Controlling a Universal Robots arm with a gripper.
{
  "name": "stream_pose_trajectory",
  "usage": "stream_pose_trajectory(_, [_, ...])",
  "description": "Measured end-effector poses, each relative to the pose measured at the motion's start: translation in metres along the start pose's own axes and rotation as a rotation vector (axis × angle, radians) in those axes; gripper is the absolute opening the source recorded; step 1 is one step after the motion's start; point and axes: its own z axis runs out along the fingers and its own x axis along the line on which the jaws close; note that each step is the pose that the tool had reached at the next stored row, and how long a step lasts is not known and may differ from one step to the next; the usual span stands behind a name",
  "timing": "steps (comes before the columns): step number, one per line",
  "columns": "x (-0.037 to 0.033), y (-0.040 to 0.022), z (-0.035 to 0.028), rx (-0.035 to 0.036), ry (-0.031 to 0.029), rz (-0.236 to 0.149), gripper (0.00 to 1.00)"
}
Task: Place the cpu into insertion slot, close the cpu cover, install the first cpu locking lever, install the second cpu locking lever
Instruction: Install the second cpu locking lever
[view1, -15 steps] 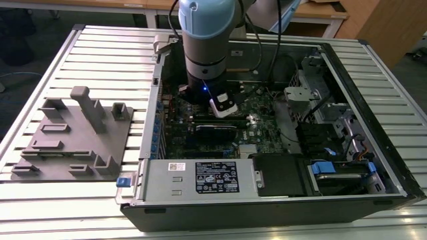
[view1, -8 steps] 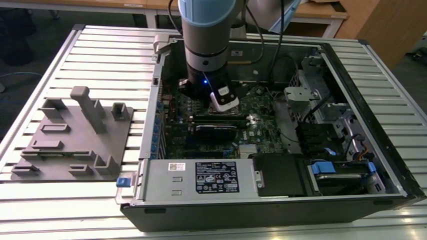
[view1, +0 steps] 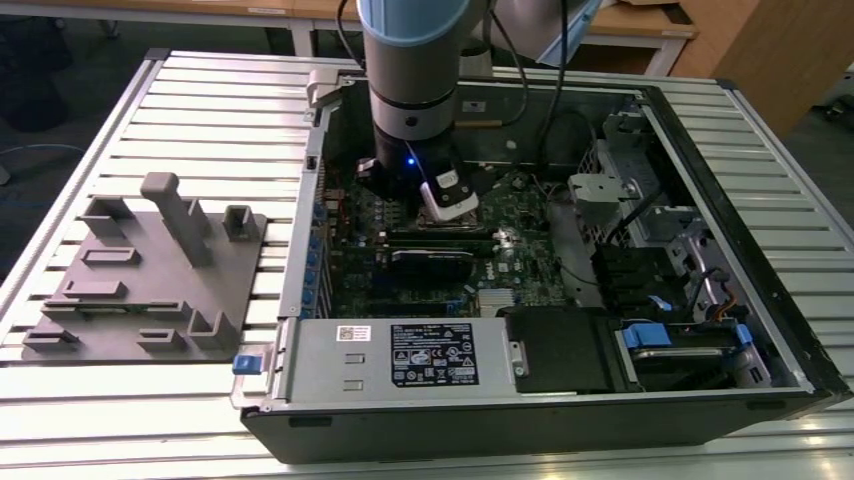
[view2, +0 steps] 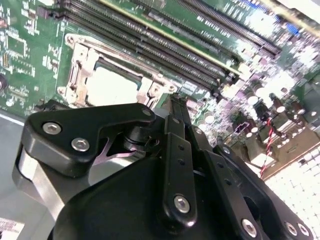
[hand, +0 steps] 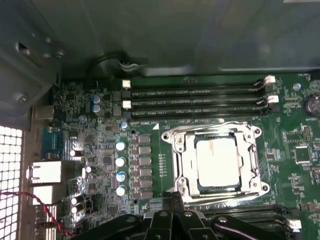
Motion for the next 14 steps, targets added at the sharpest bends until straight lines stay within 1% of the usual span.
stream_pose_trajectory(2, [-0.0001,0.0,0.0,0.0008,-0.0001,0.0,0.1])
stream_pose_trajectory(4, [-0.0029,0.0003,0.0003,0.0008,-0.0001,0.0,0.1])
stream_pose_trajectory(9, [-0.0177,0.0019,0.0014,0.0019,-0.0002,0.0,0.1])
stream_pose_trajectory(12, [-0.0268,0.0032,0.002,0.0038,-0.0002,0.0,0.1])
stream_pose_trajectory(14, [-0.0307,0.0041,0.0024,0.0057,-0.0004,0.0,0.1])
